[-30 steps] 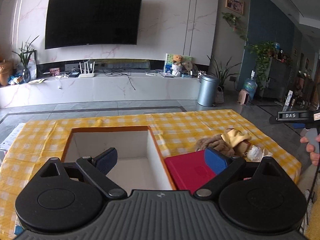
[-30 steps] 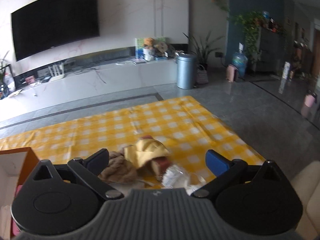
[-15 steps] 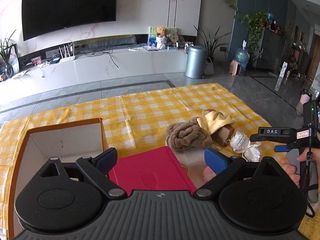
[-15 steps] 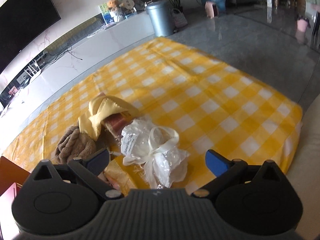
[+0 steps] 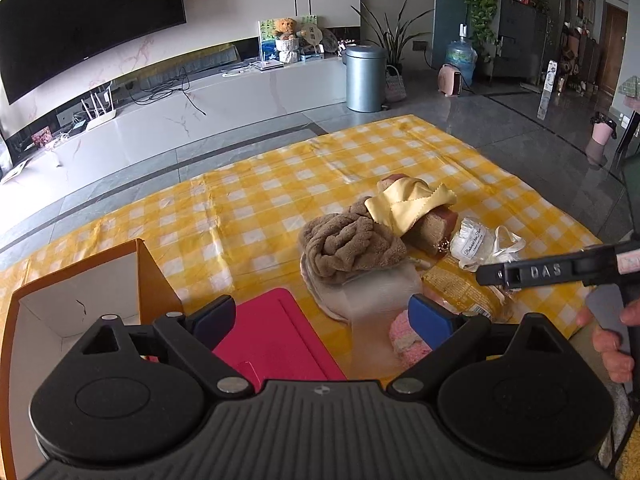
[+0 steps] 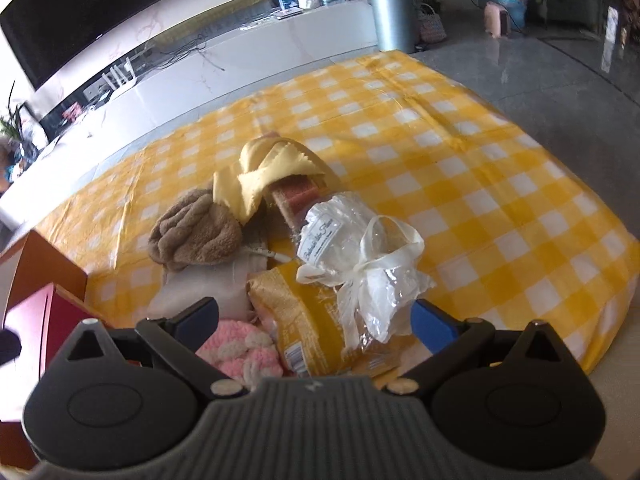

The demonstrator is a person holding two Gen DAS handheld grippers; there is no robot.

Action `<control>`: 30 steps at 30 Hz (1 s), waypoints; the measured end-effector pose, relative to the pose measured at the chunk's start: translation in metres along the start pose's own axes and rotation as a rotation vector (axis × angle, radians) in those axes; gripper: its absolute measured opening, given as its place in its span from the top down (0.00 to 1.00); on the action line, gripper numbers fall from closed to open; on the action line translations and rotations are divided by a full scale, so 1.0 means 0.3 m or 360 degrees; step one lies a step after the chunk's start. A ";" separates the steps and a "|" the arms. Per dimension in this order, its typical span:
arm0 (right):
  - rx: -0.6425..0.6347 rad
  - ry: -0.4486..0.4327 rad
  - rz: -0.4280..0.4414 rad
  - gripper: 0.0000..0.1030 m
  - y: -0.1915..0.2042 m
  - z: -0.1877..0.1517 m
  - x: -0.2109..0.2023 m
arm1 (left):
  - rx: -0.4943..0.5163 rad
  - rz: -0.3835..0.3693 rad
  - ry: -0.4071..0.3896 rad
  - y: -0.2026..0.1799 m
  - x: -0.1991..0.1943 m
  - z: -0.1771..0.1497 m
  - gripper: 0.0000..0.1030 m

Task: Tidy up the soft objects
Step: 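Move the right gripper to the pink-and-white knitted hat and grasp it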

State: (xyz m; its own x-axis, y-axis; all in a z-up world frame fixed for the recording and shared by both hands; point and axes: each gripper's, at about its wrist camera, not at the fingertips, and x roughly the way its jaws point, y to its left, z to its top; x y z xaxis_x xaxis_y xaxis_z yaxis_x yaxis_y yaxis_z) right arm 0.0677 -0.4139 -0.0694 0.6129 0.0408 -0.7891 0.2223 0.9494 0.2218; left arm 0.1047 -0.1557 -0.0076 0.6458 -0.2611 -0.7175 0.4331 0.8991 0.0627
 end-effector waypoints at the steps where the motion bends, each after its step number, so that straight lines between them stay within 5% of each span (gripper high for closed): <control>1: -0.0062 -0.0013 0.0024 0.03 0.017 -0.014 -0.017 | 0.0014 0.0009 0.0009 -0.002 0.000 0.003 0.00; 6: -0.0206 0.0022 0.0257 0.03 0.096 -0.037 -0.003 | 0.0012 0.0084 0.0008 0.040 -0.018 0.031 0.00; 10: -0.0302 0.0186 0.0127 0.10 0.172 -0.060 0.088 | -0.0048 0.0094 0.0019 0.096 -0.041 0.037 0.00; 21: -0.0395 0.0384 0.0138 0.12 0.242 -0.104 0.208 | -0.0015 0.0081 0.0101 0.088 -0.039 0.023 0.00; 24: -0.0431 0.0477 0.0023 0.19 0.255 -0.120 0.256 | -0.0003 0.0087 0.0093 0.076 -0.059 0.018 0.00; 30: -0.0426 0.0419 0.0071 0.19 0.264 -0.119 0.234 | 0.0030 0.0094 0.0077 0.049 -0.088 0.015 0.00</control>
State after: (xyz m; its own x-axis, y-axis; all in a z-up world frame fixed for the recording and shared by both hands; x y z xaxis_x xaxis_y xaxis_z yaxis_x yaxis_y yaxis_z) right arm 0.1012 -0.3248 -0.1279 0.3940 0.1294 -0.9100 -0.0275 0.9913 0.1291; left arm 0.0968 -0.1371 0.0155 0.6399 -0.1898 -0.7447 0.4069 0.9057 0.1187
